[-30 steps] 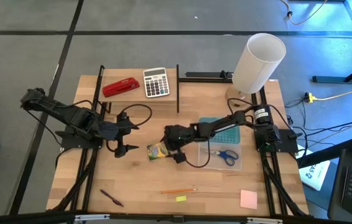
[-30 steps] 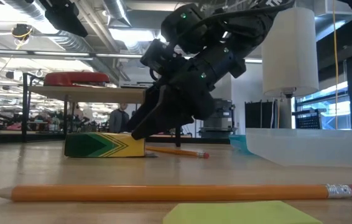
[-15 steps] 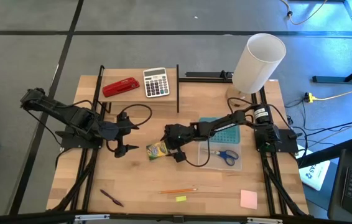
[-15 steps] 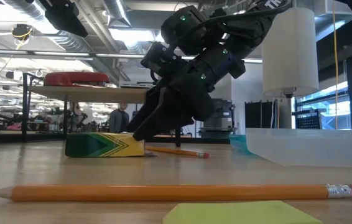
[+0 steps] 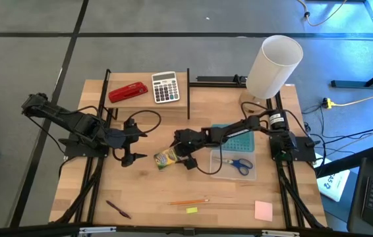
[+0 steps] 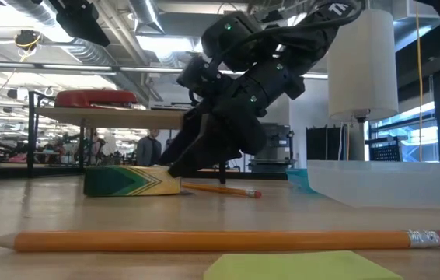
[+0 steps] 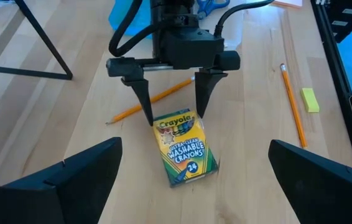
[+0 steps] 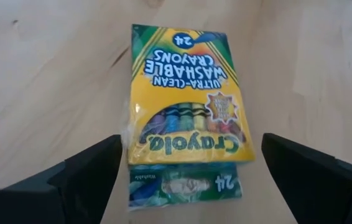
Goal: Pack school essentials
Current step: Put the yellow crayon box into the blue supply box
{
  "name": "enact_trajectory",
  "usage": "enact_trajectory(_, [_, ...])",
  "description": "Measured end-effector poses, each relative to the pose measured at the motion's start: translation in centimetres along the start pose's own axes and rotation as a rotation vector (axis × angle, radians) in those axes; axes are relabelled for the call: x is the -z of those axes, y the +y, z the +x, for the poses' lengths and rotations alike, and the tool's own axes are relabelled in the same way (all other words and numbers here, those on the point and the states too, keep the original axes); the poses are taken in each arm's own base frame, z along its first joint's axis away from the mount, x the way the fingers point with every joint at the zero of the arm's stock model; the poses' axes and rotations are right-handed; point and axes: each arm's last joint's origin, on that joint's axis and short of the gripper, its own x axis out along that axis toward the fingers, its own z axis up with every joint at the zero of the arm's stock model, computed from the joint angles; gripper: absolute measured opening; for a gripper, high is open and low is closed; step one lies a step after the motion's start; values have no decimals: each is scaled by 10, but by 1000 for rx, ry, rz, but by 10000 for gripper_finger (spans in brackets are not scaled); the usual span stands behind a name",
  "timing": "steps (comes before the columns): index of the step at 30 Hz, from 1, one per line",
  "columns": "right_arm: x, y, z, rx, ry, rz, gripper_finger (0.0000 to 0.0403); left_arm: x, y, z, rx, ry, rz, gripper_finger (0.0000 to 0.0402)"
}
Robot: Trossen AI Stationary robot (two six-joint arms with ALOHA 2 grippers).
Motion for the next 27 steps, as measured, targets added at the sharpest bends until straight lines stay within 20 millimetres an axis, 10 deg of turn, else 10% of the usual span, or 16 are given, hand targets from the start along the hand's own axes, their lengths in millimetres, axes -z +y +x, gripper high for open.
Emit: enact_trajectory(27, [0, -7, 3, -18, -70, -54, 388, 0, 0, 0, 0, 0, 0, 399])
